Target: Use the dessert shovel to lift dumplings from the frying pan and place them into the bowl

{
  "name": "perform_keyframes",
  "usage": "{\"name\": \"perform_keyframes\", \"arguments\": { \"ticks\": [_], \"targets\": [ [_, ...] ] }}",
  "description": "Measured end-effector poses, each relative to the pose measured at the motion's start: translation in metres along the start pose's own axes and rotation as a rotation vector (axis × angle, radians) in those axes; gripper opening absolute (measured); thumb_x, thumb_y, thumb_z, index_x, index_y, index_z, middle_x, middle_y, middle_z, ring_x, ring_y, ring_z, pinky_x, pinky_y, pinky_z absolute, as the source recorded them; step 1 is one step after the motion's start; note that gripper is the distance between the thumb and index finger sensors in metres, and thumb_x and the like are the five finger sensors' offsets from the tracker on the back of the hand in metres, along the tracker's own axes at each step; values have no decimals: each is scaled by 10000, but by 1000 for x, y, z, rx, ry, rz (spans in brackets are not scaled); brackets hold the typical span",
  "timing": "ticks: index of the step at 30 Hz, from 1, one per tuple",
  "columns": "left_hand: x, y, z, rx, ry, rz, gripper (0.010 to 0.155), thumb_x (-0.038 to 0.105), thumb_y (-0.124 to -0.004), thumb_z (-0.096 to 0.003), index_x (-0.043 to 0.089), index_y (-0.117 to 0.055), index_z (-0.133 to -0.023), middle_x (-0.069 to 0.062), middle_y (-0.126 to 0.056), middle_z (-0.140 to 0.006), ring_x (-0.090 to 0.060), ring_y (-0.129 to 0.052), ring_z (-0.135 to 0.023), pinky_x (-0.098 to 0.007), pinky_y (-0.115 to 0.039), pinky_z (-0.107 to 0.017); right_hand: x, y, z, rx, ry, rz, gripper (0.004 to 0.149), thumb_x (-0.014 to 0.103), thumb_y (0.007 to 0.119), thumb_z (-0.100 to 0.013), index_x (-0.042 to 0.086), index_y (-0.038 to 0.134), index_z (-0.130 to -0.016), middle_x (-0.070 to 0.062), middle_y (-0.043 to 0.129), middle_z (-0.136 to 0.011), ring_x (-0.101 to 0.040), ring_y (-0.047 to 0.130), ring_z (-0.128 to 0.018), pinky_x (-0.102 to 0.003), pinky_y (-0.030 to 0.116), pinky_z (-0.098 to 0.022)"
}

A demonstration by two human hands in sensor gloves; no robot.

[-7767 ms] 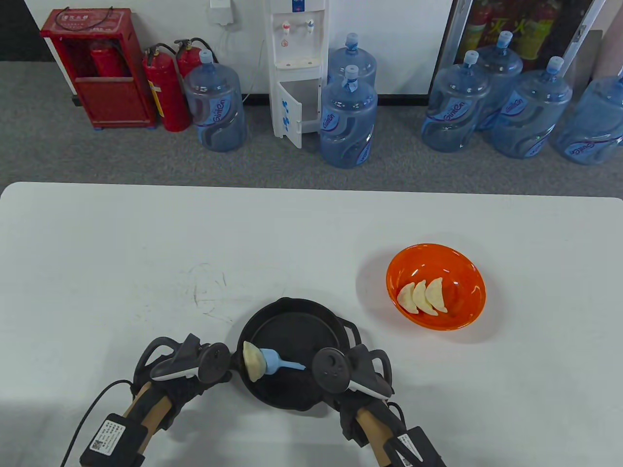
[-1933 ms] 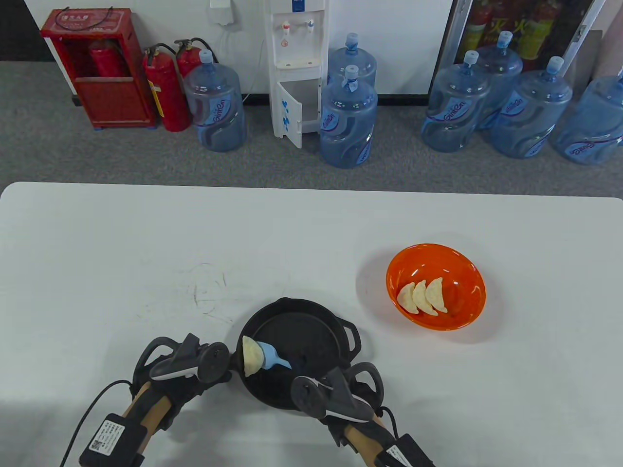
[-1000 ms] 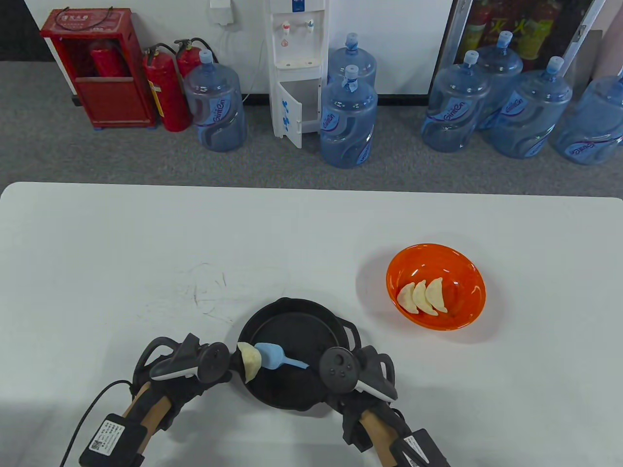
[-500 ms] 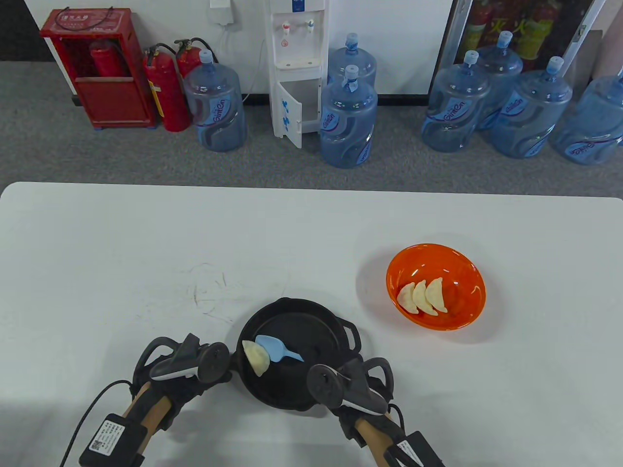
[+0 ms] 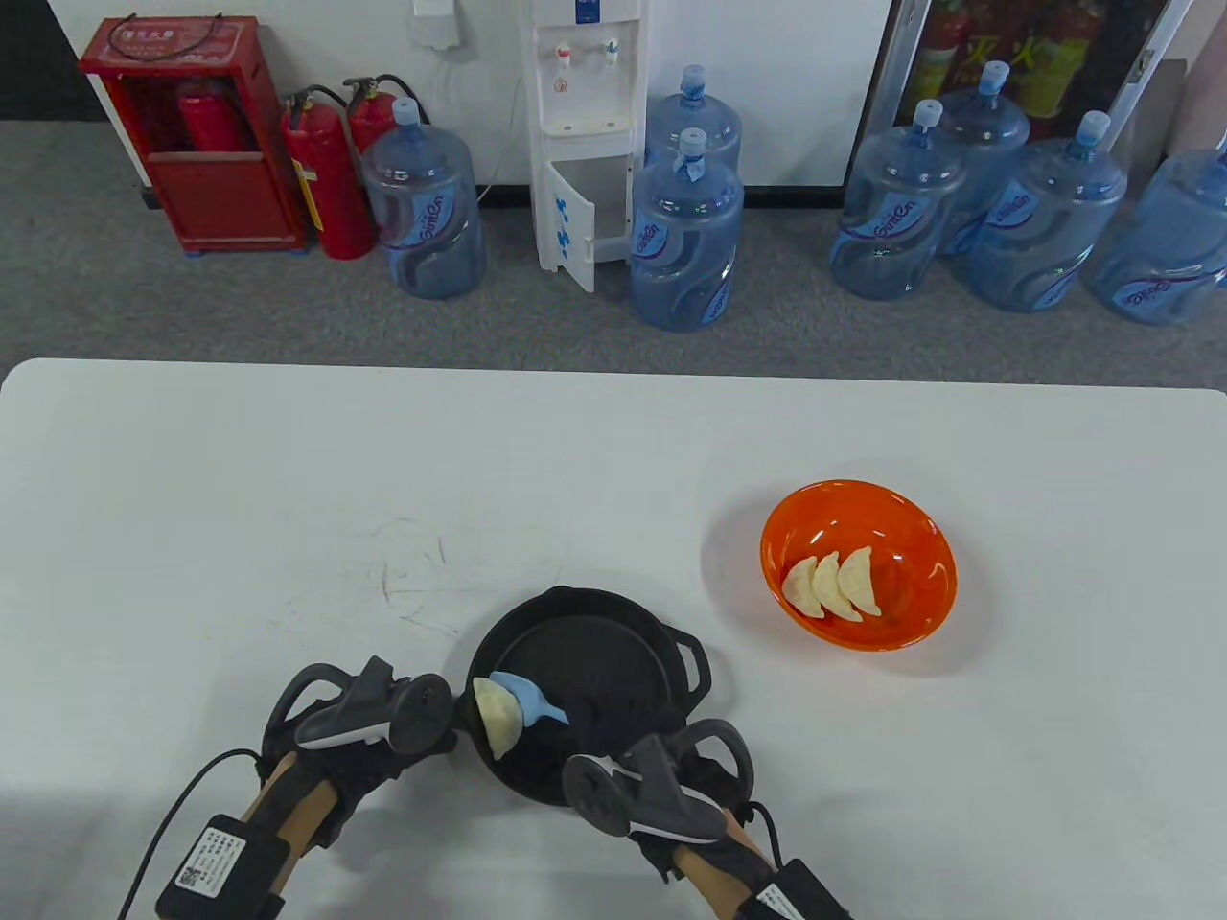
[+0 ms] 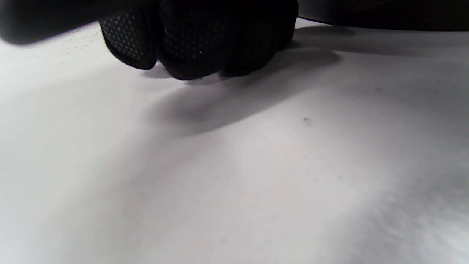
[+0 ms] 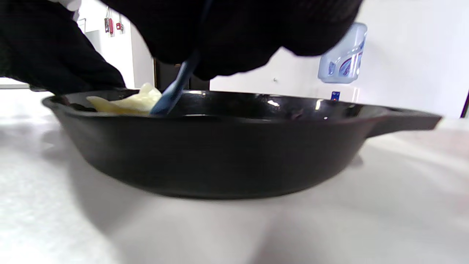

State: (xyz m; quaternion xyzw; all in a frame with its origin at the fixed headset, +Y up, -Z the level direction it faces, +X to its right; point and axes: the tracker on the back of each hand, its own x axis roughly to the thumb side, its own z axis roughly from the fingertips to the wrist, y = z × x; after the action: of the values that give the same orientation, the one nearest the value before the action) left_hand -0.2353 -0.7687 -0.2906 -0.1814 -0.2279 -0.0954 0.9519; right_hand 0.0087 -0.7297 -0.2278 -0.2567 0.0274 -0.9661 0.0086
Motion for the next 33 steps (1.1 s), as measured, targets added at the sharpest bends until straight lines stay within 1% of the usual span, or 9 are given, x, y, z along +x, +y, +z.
{"name": "perform_keyframes", "arguments": {
  "ticks": [6,9,11,16,18,21,24,27,33],
  "targets": [
    [1,1,0,-7,20,-12,613,569,-557,-478,202,-644,-961,60,-855,-720,-130,-966,-478,-491,-798,-639,0,-7,5,37,-3,-7,506,326,697,-632,150,692,-1107,-140,779,-955,-96,896,-504,-375,831,-402],
    [1,1,0,-11,19,1,617,570,-561,-478,195,-649,-960,56,-860,-714,-130,-967,-465,-491,-804,-629,-1,-5,5,105,3,-26,522,320,684,-639,132,660,-1126,-153,759,-974,-103,898,-522,-382,831,-416],
    [2,1,0,-15,22,-2,618,570,-558,-477,193,-651,-959,56,-864,-710,-128,-969,-456,-489,-809,-623,-3,-3,5,139,4,-62,532,316,685,-639,114,647,-1130,-161,753,-975,-103,903,-522,-382,836,-415],
    [2,1,0,-20,25,1,619,569,-557,-477,189,-656,-956,54,-869,-705,-127,-971,-446,-487,-815,-616,-8,-6,5,179,-4,-152,531,313,698,-635,94,663,-1117,-165,771,-953,-93,909,-496,-372,844,-391],
    [2,1,0,-21,29,4,618,567,-557,-478,186,-659,-954,54,-871,-701,-127,-973,-441,-488,-819,-611,-7,-4,5,222,-16,-202,531,311,698,-636,78,666,-1112,-173,774,-944,-91,913,-485,-371,846,-380],
    [1,1,0,-23,33,10,616,567,-558,-478,188,-660,-953,54,-871,-700,-128,-972,-443,-487,-817,-613,-6,-4,5,213,-11,-194,534,313,697,-634,72,666,-1109,-174,776,-939,-84,916,-477,-364,851,-374],
    [1,1,0,-24,34,12,615,569,-557,-478,191,-659,-953,57,-870,-701,-128,-973,-446,-488,-814,-616,-10,-3,4,221,8,-265,530,299,677,-637,66,662,-1113,-180,771,-942,-87,906,-482,-367,844,-378],
    [0,1,0,-24,34,18,614,568,-558,-479,191,-658,-953,55,-869,-703,-131,-971,-450,-490,-811,-619,-17,1,2,264,34,-370,533,289,662,-639,49,658,-1115,-196,772,-938,-89,901,-468,-366,841,-363],
    [0,1,0,-24,29,19,615,570,-556,-480,192,-655,-955,55,-867,-706,-131,-971,-457,-489,-808,-623,-35,5,-1,300,63,-549,532,277,659,-637,42,667,-1113,-203,781,-934,-91,896,-461,-365,839,-356]
  ]
}}
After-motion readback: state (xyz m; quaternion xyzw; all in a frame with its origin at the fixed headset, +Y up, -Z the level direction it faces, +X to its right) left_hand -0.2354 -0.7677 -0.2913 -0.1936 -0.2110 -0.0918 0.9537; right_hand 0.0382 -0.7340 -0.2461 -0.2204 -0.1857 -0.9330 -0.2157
